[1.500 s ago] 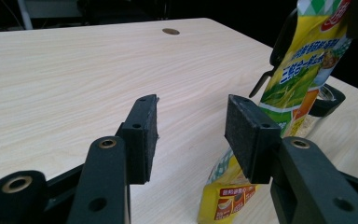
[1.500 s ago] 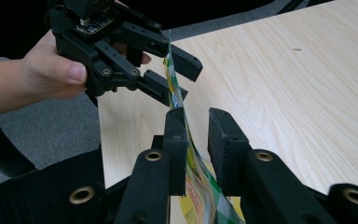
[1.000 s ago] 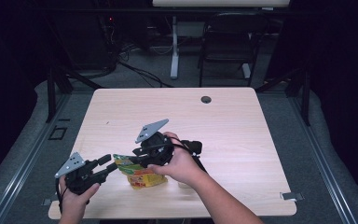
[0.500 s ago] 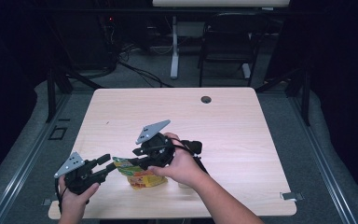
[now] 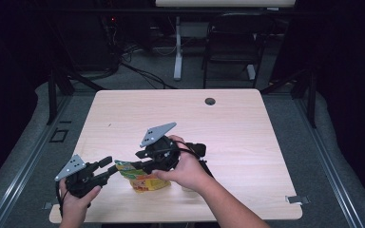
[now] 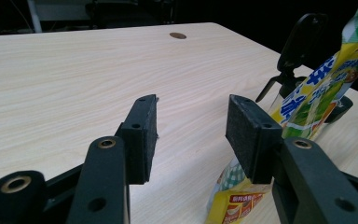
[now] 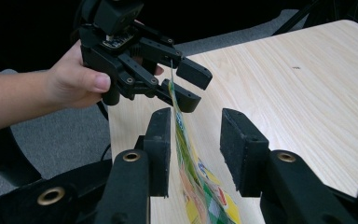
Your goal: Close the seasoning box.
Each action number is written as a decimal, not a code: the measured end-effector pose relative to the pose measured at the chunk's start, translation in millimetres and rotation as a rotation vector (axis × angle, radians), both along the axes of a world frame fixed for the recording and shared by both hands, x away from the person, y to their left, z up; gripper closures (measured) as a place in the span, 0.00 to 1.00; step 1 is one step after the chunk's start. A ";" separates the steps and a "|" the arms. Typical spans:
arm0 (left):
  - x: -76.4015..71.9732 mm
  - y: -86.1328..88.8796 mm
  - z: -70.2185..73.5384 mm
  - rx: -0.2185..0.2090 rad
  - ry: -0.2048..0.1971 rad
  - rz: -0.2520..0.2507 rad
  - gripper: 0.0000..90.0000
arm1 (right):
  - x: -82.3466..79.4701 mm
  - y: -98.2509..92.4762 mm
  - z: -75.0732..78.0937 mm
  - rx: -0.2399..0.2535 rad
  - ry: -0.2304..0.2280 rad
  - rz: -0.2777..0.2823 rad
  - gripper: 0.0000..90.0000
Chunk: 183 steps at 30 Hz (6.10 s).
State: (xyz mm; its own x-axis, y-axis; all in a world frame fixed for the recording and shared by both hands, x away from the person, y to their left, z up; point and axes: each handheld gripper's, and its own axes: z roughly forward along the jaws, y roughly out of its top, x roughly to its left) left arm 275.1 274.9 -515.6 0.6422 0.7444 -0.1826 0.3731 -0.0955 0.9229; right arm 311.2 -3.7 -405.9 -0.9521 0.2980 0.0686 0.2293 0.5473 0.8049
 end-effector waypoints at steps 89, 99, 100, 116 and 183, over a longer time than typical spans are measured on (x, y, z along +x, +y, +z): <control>2.9 4.3 -1.0 -0.002 0.014 0.024 0.60 | 41.8 -154.7 -20.4 0.080 -0.041 -0.488 0.79; 2.7 4.4 -0.8 -0.001 0.013 0.023 0.60 | 48.2 -156.2 -23.2 0.071 -0.036 -0.509 0.81; 2.7 4.3 -0.8 -0.001 0.014 0.023 0.60 | 48.9 -156.0 -23.9 0.074 -0.036 -0.508 0.81; 2.2 4.6 -1.0 -0.002 0.015 0.026 0.60 | 53.4 -155.4 -35.6 0.057 -0.010 -0.517 0.88; 1.3 4.9 -0.6 -0.001 0.015 0.037 0.60 | 35.9 -150.4 -45.3 0.058 -0.003 -0.462 0.93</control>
State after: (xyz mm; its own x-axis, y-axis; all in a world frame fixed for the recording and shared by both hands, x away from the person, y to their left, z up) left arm 276.4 279.8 -516.3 0.6117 0.7673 -0.1927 0.3902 -0.0808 0.9172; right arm 347.1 -154.1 -451.2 -0.7206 0.6869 0.0946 0.4360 0.3428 0.8321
